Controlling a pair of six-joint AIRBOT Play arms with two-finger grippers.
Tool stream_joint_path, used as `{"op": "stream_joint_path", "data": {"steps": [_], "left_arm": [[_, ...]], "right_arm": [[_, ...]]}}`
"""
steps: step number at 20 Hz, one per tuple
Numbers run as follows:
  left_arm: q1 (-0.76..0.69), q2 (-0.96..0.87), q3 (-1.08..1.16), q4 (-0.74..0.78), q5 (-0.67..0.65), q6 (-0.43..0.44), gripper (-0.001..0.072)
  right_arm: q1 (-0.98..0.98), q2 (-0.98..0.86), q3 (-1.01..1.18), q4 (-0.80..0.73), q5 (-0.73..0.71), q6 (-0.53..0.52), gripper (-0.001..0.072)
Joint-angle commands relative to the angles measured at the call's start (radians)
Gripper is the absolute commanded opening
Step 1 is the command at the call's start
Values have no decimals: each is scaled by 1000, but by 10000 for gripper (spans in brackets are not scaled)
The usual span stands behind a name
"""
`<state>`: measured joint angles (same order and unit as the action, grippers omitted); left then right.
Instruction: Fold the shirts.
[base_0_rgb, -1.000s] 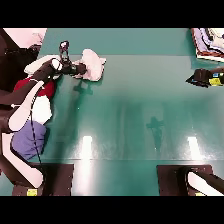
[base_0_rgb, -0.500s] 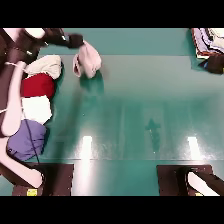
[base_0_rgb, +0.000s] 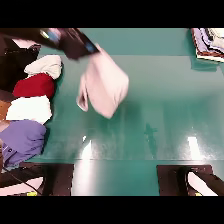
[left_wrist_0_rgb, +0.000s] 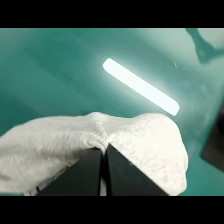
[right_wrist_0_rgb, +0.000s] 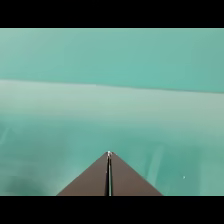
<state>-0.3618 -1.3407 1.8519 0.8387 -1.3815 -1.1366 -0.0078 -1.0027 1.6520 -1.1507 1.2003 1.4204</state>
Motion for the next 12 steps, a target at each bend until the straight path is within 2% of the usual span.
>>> {"op": "stream_joint_path", "data": {"steps": [1,2,3,4,7,12], "left_arm": [[-137,6,-207,26,22,11,25],[-163,-5,-279,26,61,11,189],[-182,-15,-336,26,99,0,563],[-192,-22,-382,27,142,-32,662],[-140,-27,-369,88,173,-43,642],[64,-76,-418,120,179,-89,642]], "right_arm": [[0,1,-14,0,64,0,17],[0,1,-29,0,78,0,17],[0,1,-41,0,90,0,17],[0,1,-54,0,96,0,17],[0,1,-84,0,97,0,17],[0,0,-104,0,112,0,17]]}}
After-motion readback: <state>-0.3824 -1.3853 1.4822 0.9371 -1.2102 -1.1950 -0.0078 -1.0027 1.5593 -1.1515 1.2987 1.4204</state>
